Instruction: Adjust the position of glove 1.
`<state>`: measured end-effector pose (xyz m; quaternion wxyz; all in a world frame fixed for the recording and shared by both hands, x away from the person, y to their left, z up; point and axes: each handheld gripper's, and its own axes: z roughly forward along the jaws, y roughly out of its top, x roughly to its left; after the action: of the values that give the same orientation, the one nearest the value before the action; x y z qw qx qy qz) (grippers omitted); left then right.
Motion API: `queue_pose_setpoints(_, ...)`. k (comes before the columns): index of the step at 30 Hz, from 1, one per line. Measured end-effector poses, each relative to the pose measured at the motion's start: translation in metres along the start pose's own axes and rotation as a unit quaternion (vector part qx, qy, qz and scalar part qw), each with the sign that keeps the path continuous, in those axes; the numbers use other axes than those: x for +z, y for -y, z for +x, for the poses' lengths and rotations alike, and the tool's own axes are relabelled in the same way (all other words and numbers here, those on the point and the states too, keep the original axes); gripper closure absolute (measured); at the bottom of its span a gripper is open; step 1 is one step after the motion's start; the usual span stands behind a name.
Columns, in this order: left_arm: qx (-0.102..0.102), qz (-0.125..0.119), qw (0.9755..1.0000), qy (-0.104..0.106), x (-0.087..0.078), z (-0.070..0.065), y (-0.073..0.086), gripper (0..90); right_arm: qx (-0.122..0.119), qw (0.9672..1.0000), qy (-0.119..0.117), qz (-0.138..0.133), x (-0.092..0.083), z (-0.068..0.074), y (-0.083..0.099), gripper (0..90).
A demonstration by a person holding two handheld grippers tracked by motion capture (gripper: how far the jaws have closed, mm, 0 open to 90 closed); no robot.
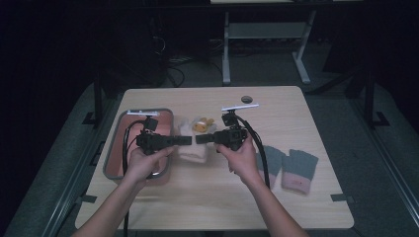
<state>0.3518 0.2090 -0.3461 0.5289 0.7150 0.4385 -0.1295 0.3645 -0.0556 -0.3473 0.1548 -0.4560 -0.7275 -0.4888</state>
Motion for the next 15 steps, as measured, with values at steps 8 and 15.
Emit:
queue_pose_setpoints(8,0.008,-0.005,0.9999,-0.005,-0.015,0.000,-0.009,73.0,-0.010,0.9999,-0.003,0.006,0.006,0.011,-0.014,77.6)
queue_pose_setpoints(15,0.012,-0.012,0.9998,-0.011,-0.026,0.003,-0.013,72.9,-0.019,0.9997,-0.003,0.012,0.014,0.019,-0.025,77.7)
